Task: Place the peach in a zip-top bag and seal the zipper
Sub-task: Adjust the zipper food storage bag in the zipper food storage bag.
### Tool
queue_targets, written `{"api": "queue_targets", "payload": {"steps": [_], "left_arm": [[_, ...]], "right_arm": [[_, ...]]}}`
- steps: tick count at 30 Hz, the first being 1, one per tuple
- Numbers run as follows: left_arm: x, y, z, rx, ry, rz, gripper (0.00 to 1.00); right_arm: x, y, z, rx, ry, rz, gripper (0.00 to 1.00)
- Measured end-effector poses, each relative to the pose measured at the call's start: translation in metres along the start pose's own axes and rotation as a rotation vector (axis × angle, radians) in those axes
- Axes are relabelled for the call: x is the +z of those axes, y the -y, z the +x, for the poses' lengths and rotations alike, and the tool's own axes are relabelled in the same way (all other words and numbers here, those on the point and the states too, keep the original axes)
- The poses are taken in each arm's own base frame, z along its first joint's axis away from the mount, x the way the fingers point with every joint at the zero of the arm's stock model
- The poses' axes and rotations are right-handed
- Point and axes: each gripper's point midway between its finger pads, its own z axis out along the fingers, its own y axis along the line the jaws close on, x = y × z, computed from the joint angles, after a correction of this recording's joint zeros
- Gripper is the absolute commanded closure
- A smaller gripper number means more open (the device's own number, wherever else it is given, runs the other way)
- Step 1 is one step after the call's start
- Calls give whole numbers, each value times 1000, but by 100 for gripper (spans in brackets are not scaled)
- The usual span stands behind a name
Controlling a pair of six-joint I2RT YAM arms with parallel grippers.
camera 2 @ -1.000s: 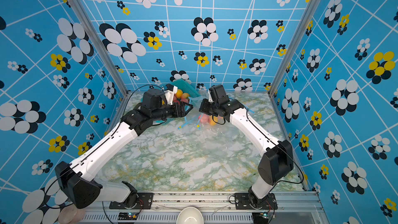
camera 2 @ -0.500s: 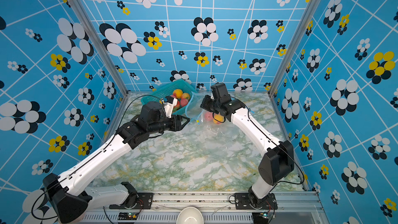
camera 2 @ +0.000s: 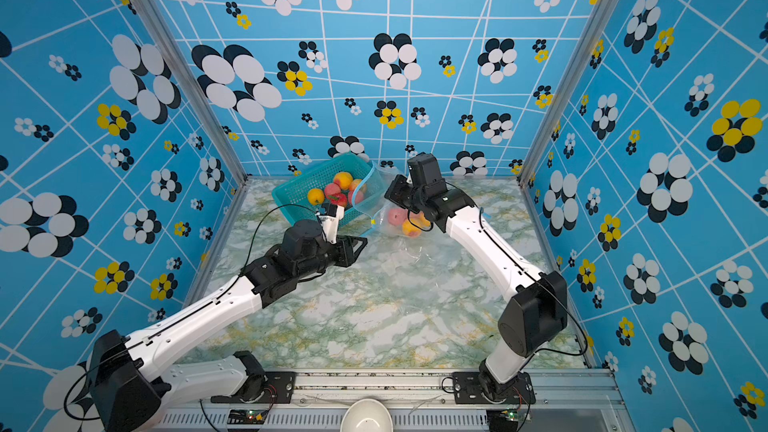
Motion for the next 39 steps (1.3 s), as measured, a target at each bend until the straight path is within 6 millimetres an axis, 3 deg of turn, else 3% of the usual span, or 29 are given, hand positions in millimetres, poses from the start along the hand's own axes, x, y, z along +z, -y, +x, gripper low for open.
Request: {"api": "queue_targets", "payload": {"steps": [6, 15, 24, 39], "left_arm": [[0, 9, -14, 7, 62, 27, 65], [13, 10, -15, 7, 53, 23, 66], [28, 16, -27, 15, 65, 24, 75], [33, 10, -26, 20, 66, -5, 81]], "right_arm": [[2, -2, -2, 25, 9, -11, 100], [4, -3, -2, 51, 5, -16, 100], [7, -5, -2, 57, 5, -30, 100], [12, -3, 0, 58, -3, -30, 100]]}}
